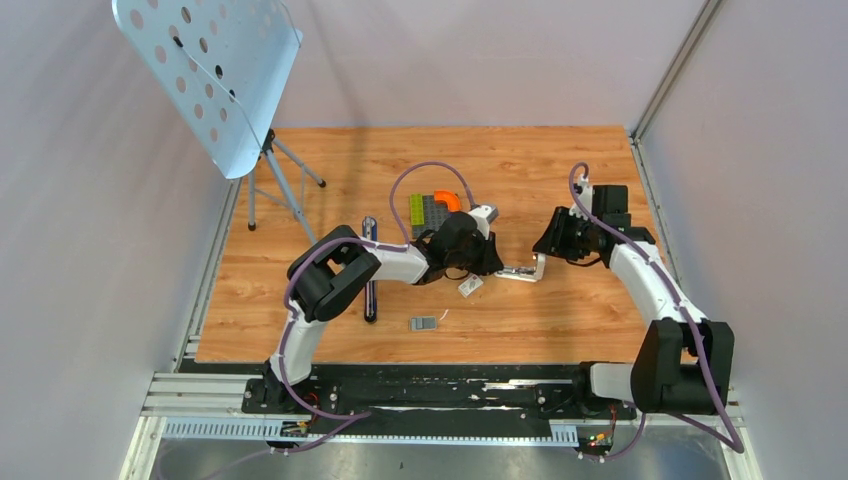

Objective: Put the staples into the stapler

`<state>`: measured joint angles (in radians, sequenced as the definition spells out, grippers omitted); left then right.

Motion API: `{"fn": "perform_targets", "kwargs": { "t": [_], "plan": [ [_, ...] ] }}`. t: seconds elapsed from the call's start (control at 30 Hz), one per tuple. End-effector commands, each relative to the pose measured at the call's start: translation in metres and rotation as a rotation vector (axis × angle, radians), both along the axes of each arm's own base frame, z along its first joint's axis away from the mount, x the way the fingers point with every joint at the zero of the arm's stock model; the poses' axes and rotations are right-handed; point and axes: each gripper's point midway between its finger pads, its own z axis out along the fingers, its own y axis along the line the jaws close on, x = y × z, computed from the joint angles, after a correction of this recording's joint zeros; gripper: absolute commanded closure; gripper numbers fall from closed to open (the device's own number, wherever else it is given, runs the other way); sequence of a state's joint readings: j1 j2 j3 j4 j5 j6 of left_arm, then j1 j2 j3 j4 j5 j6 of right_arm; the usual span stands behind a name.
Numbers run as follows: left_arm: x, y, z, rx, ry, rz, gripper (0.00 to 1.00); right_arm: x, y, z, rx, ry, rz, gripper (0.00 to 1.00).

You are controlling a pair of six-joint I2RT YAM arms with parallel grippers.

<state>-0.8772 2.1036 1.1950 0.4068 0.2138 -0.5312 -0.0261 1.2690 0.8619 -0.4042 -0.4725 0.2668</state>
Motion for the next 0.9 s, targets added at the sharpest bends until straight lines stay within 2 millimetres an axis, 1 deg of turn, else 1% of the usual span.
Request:
{"fn": "perform_targets", "kwargs": {
  "t": [0.0,0.07,0.33,0.47,0.67,0.87],
  "plan": [
    [-0.006,0.001,-0.027,0.043,0.054,0.002,0.83,-0.016,0.023,-0.009,0.032,0.053,0.053,0.63],
    [-0.006,0.001,-0.027,0.041,0.055,0.003,0.83,-0.017,0.023,-0.014,0.02,0.063,0.053,0.65],
    [-0.006,0.001,-0.03,0.044,0.068,0.009,0.82,-0.016,0.029,-0.032,-0.026,0.093,0.071,0.66],
    [-0.005,0.001,-0.032,0.044,0.076,0.014,0.82,-0.013,0.032,-0.037,-0.047,0.097,0.083,0.66],
    [-0.005,-0.001,-0.032,0.039,0.087,0.019,0.82,-0.005,0.037,-0.043,-0.07,0.102,0.096,0.67],
    [-0.001,0.003,-0.042,0.046,0.115,0.043,0.82,0.003,0.038,-0.052,-0.083,0.117,0.097,0.68]
  ]
}}
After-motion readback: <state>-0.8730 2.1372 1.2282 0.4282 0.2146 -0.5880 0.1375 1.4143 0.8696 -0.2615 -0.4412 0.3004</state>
